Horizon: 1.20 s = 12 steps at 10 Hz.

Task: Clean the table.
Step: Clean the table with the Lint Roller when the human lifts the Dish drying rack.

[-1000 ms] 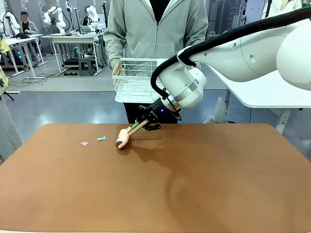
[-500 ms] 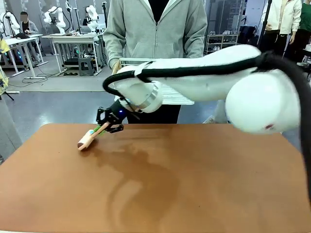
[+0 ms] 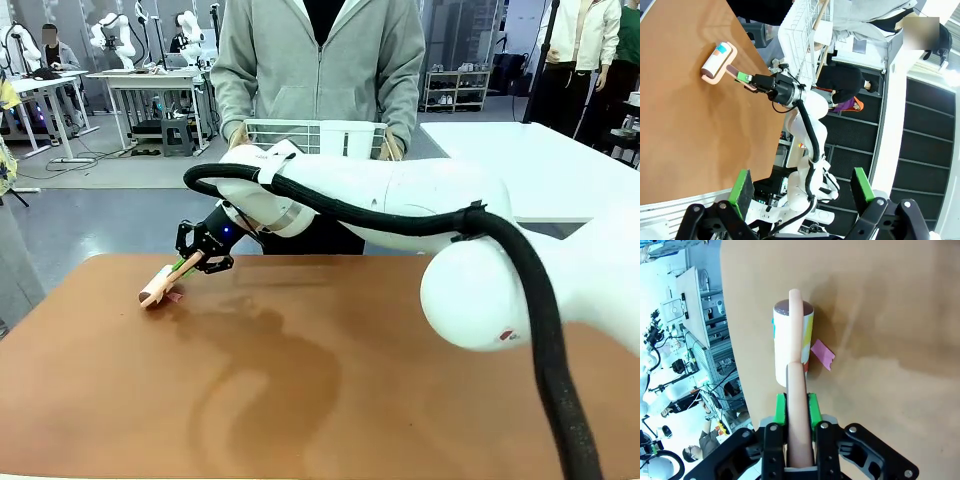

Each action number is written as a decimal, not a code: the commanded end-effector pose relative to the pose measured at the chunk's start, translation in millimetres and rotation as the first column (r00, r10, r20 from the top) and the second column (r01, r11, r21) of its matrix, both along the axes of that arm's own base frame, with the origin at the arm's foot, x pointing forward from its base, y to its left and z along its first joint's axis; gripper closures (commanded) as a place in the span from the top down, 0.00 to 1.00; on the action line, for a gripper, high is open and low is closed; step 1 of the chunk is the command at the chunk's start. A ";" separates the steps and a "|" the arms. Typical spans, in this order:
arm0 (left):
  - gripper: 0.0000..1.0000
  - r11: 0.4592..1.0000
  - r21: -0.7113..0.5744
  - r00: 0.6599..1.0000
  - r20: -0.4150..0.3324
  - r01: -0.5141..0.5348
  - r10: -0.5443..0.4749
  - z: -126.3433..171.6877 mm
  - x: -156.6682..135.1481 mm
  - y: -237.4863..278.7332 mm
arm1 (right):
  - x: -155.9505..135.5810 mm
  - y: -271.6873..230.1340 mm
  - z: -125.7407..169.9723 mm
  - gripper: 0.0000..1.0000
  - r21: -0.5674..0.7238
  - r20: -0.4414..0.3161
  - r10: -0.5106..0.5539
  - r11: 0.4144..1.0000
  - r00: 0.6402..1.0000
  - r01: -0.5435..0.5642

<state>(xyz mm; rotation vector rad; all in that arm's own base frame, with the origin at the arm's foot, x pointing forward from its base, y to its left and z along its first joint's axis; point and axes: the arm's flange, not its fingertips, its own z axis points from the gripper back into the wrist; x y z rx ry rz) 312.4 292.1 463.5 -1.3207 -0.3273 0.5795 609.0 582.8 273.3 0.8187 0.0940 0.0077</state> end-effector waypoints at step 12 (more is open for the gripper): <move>1.00 1.000 -0.001 1.000 0.005 -0.001 0.001 1.7 -2.1 1.4 | 5.6 -170.1 219.4 0.22 -0.260 -0.018 0.200 0.945 0.980 -0.198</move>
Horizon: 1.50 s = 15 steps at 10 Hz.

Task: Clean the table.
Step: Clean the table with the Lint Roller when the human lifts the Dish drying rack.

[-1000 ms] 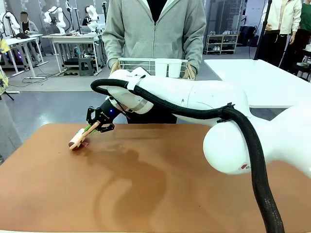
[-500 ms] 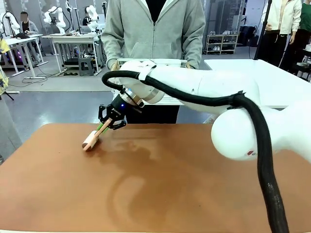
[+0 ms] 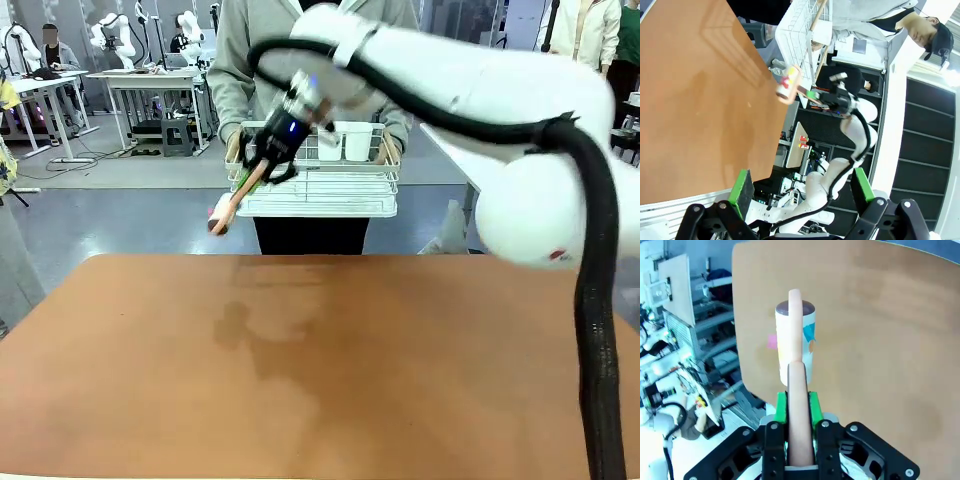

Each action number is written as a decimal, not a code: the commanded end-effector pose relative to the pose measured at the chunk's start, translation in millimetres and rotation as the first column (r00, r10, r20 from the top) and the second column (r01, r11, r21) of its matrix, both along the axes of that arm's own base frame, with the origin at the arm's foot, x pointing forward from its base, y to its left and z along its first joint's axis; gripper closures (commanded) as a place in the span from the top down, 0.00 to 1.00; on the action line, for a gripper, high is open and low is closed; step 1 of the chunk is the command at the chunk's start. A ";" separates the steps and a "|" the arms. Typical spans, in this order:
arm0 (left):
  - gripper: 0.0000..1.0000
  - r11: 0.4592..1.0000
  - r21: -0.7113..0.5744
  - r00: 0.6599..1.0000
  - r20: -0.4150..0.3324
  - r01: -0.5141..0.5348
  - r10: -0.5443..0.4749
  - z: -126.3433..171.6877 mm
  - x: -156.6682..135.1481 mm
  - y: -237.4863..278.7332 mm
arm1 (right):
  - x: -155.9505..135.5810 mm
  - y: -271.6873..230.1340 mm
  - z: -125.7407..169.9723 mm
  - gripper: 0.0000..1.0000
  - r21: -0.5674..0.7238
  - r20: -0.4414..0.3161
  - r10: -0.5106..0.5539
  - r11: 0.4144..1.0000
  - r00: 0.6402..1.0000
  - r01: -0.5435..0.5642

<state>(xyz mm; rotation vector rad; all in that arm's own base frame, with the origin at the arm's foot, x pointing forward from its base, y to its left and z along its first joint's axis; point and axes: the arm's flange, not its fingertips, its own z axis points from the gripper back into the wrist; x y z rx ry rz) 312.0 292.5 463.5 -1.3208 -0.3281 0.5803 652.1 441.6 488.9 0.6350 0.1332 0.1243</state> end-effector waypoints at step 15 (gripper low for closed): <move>1.00 1.000 -0.001 1.000 0.005 0.000 0.000 1.7 -1.8 1.0 | -264.6 -374.0 24.3 0.22 -0.391 0.161 0.053 0.920 0.985 0.015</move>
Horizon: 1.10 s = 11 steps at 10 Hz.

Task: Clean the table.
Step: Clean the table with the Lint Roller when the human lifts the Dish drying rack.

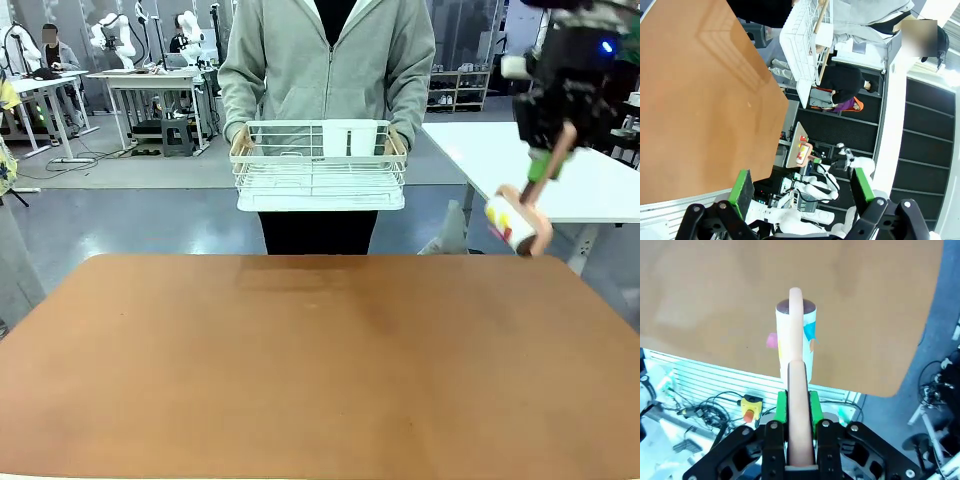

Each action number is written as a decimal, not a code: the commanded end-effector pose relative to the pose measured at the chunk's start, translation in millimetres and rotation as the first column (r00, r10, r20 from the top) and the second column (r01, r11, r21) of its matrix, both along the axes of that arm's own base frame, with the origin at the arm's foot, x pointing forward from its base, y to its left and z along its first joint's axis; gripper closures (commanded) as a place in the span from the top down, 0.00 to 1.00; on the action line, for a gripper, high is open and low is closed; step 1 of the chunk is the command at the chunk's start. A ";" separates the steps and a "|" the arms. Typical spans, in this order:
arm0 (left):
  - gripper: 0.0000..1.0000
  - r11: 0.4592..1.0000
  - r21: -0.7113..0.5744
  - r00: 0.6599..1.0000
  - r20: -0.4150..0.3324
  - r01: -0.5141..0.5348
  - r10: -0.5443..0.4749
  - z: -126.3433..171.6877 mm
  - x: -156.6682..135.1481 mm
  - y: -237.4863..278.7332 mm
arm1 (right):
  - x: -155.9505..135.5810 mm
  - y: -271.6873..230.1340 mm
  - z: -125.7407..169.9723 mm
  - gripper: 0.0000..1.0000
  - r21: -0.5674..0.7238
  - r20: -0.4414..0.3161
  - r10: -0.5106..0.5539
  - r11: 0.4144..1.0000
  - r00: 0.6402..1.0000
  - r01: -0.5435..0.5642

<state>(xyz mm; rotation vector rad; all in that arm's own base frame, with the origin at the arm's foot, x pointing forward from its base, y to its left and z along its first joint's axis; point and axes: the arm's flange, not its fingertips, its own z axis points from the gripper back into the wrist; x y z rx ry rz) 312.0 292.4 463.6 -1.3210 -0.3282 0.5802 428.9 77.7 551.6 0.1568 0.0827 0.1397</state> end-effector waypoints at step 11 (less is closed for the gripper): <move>1.00 1.000 0.000 1.000 0.004 0.000 0.000 1.7 -1.8 1.1 | -25.5 -12.4 -32.2 0.22 0.036 0.013 -0.018 0.999 1.000 0.018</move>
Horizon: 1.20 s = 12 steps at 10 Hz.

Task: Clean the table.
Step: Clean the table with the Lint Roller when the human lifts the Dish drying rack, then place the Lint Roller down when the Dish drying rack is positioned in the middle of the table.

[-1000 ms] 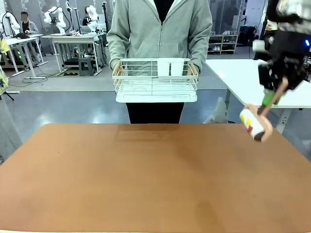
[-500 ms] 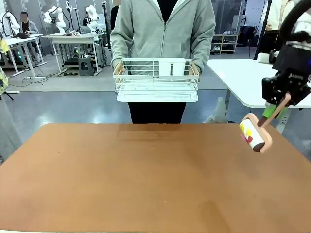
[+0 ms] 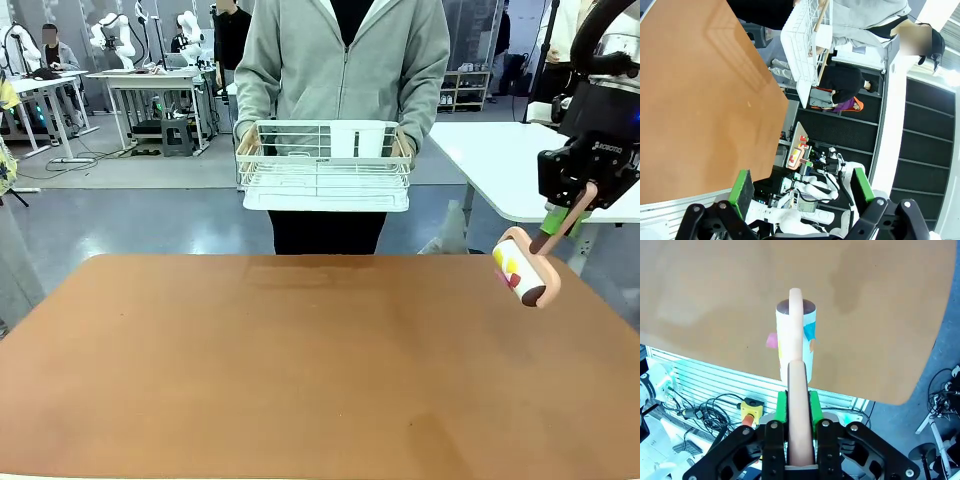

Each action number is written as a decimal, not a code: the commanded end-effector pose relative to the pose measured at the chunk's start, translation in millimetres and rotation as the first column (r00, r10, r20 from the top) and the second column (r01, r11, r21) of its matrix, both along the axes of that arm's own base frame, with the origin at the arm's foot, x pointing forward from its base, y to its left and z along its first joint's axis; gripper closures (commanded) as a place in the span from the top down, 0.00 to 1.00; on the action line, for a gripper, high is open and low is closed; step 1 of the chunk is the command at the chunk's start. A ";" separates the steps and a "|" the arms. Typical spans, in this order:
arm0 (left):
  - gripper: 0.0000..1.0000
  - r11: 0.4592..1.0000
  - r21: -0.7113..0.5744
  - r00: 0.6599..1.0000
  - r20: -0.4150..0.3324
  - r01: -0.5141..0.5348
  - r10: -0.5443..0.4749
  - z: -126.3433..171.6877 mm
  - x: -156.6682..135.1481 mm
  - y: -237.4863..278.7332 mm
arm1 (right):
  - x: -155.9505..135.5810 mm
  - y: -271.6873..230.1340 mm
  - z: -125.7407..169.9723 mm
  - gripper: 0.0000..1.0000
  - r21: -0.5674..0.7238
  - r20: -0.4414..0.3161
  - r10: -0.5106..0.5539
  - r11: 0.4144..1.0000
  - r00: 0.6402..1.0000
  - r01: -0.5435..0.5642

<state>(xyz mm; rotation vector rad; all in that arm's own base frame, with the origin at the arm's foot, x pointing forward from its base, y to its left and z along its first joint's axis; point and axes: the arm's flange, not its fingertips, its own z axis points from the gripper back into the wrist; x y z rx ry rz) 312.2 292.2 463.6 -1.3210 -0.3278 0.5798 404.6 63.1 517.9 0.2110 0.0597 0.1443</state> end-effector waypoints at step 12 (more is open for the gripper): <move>1.00 1.000 0.000 1.000 0.004 0.000 0.000 1.6 -2.0 1.2 | -1.1 2.2 1.5 0.22 -0.019 -0.006 -0.019 1.000 1.000 0.019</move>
